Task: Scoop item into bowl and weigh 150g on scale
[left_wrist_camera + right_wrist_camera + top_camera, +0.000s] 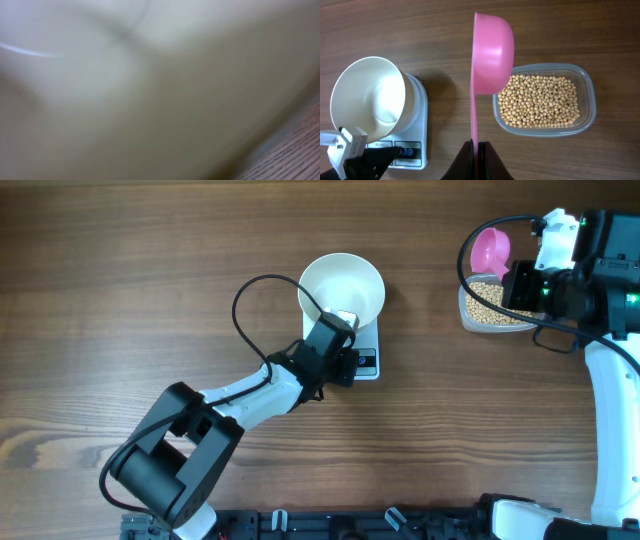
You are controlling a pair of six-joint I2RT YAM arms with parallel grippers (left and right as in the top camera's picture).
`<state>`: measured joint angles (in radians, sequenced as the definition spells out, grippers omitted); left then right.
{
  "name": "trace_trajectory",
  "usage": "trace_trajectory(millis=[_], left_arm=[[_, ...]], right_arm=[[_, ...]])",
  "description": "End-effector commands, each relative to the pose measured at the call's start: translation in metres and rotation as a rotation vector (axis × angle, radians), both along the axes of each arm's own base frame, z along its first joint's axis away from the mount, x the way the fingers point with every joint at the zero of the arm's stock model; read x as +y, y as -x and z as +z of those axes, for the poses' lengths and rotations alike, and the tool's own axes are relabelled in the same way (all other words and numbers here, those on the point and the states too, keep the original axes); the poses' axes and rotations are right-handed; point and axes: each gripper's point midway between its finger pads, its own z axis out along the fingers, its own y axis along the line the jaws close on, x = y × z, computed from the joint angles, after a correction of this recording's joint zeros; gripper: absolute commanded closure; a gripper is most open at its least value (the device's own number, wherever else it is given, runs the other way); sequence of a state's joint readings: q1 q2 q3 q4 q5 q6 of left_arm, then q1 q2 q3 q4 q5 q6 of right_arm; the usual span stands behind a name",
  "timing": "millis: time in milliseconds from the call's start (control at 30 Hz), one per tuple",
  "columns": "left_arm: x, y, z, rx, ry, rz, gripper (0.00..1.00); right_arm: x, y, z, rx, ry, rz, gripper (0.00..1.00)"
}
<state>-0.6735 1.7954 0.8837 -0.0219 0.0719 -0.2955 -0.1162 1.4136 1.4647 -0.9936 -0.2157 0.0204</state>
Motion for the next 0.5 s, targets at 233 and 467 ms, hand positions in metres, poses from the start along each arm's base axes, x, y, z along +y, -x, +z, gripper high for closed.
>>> trace_trajectory(millis=[233,467], left_arm=[[0.013,0.012,-0.023,0.073,-0.062,0.014,0.96],[0.014,0.013,-0.024,0.079,-0.067,0.015,0.96]], right_arm=[[-0.002,0.002,0.003,-0.013,0.024,0.007,0.96],[-0.002,0.002,0.003,-0.013,0.024,0.007,0.96]])
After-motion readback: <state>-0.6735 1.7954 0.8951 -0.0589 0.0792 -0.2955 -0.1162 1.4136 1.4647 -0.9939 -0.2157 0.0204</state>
